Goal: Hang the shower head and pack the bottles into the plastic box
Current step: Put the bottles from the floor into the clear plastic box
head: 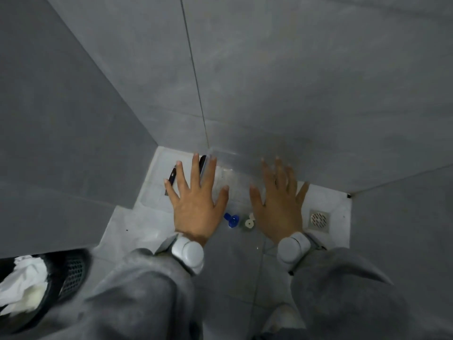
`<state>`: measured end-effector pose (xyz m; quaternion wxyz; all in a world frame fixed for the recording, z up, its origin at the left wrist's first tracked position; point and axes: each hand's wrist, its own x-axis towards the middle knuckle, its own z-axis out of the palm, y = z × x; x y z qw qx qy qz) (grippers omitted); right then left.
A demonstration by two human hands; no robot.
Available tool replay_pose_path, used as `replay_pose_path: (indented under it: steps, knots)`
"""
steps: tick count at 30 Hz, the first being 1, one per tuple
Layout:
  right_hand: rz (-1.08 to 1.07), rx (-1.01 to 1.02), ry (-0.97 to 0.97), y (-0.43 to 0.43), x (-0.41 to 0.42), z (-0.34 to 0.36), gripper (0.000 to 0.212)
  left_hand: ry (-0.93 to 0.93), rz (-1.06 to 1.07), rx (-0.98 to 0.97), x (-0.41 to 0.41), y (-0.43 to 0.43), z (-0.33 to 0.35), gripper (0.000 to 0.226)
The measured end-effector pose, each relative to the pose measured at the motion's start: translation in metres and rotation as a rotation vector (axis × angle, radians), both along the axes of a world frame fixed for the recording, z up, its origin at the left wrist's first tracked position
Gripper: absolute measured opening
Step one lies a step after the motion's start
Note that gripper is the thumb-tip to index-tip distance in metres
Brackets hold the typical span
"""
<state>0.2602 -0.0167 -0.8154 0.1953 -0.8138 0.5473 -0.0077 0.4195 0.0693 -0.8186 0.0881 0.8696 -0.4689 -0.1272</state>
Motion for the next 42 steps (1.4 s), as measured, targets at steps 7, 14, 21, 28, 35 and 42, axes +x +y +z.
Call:
replay_pose_path:
  steps: [7, 14, 21, 28, 35, 42]
  knots:
    - [0.076, -0.016, 0.020, -0.016, 0.017, -0.104, 0.066, -0.047, -0.018, -0.001, 0.024, -0.007, -0.098, 0.071]
    - [0.134, -0.087, -0.015, -0.038, 0.034, -0.192, 0.067, -0.155, -0.127, -0.022, 0.049, -0.037, -0.192, 0.072]
    - [0.206, -0.172, 0.017, -0.064, 0.034, -0.260, 0.068, -0.109, -0.182, 0.035, 0.048, -0.062, -0.253, 0.067]
    - [0.265, -0.189, 0.079, -0.091, 0.044, -0.294, 0.072, -0.131, -0.181, 0.085, 0.062, -0.083, -0.292, 0.069]
    - [0.311, -0.161, 0.076, -0.070, 0.037, -0.333, 0.068, -0.145, -0.257, -0.001, 0.074, -0.083, -0.329, 0.069]
    - [0.303, -0.143, 0.038, -0.073, 0.038, -0.341, 0.063, -0.241, -0.374, -0.045, 0.077, -0.080, -0.340, 0.070]
